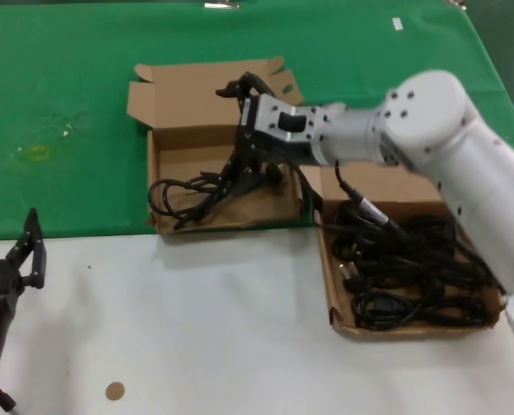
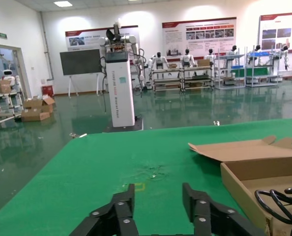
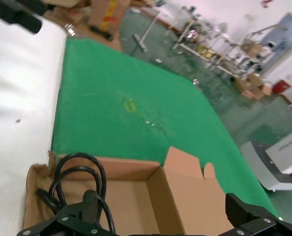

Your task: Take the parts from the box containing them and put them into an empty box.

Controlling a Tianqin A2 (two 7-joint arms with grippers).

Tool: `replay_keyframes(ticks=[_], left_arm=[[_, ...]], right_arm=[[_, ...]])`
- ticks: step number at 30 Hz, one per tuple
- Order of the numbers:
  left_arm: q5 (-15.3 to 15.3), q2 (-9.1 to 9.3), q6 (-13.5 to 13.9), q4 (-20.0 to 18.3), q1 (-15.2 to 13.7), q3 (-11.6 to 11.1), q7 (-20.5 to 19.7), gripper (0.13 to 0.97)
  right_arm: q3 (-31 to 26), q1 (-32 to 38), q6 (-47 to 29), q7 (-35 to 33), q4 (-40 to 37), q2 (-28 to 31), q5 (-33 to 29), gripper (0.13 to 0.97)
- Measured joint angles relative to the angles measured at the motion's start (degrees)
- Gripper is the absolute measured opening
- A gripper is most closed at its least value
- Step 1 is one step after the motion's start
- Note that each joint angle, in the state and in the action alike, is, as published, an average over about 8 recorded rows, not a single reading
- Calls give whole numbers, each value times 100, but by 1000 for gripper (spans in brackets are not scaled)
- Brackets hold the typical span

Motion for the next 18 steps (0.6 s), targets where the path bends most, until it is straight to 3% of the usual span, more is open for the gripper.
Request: replay_keyframes(ticks=[6, 14, 18], left_arm=[[0, 0, 0, 0, 0, 0, 0, 379], [0, 0, 0, 0, 0, 0, 3, 596], [0, 0, 0, 0, 0, 0, 3, 596]], right_arm=[[267, -624, 410, 155, 536, 88, 242, 909], [624, -1460, 957, 361, 1253, 205, 565, 955], [801, -1874, 1232, 465, 1609, 263, 726, 959]])
